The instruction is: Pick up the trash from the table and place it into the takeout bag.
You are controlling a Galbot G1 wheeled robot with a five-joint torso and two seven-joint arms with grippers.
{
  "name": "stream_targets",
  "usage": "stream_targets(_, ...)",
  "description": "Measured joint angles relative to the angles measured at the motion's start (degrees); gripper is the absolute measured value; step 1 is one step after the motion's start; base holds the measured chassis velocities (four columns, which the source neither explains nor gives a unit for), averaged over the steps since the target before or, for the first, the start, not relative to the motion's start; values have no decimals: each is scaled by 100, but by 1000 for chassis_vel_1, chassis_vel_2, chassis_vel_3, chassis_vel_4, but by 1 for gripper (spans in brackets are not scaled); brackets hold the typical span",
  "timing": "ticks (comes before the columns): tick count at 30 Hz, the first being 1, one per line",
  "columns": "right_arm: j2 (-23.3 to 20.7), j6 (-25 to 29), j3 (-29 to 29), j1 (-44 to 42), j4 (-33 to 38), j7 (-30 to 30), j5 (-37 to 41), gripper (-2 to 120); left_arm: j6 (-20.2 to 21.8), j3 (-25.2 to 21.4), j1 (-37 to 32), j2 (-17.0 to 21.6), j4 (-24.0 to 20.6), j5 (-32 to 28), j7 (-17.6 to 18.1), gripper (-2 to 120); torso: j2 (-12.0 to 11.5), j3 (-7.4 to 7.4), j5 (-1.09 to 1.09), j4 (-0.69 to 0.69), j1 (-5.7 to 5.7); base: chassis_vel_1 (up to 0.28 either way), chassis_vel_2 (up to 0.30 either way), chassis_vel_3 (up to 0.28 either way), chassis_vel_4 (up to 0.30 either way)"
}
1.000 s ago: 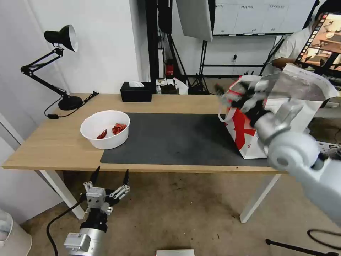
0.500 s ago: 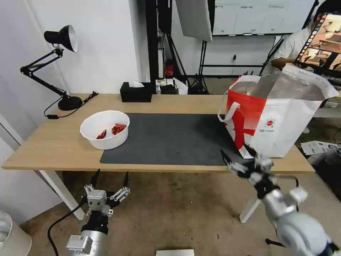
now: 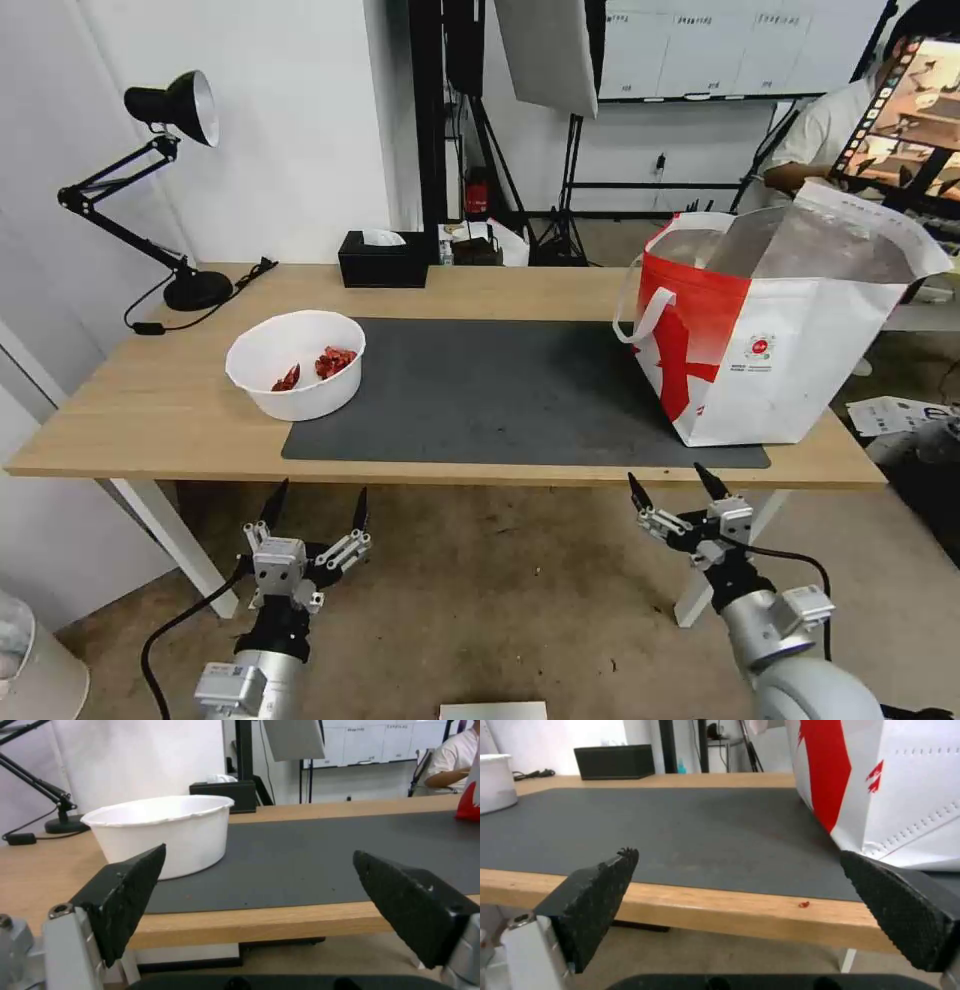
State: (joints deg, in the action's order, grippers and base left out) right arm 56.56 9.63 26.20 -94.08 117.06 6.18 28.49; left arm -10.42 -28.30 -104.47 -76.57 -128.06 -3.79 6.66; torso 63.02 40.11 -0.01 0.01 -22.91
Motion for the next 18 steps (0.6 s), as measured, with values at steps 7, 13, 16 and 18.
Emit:
stream_targets(7,-4,-15,-15,14,7,11,10,100,14,-21,46,-1,64,-15,13,100,0,0,0,0,-1,0,0,0,0)
stream_targets(13,-11,-21,-18,23,11,14,21,100,593,-312,686,431,-20,-712,566,100,0,0,-1,1,0,0,0,0,0)
stream_targets(16,-13,-22,-19,25,11,16,24,100,1054,-529,1147,819,-120,-1519,1019,100,0,1,-1,0,-1,0,0,0,0)
stream_targets(18,-15,-23,-19,28,12,16,27,100,1594,-726,1719,1392,-124,-2708,1492,100,0,1,-1,0,-1,0,0,0,0)
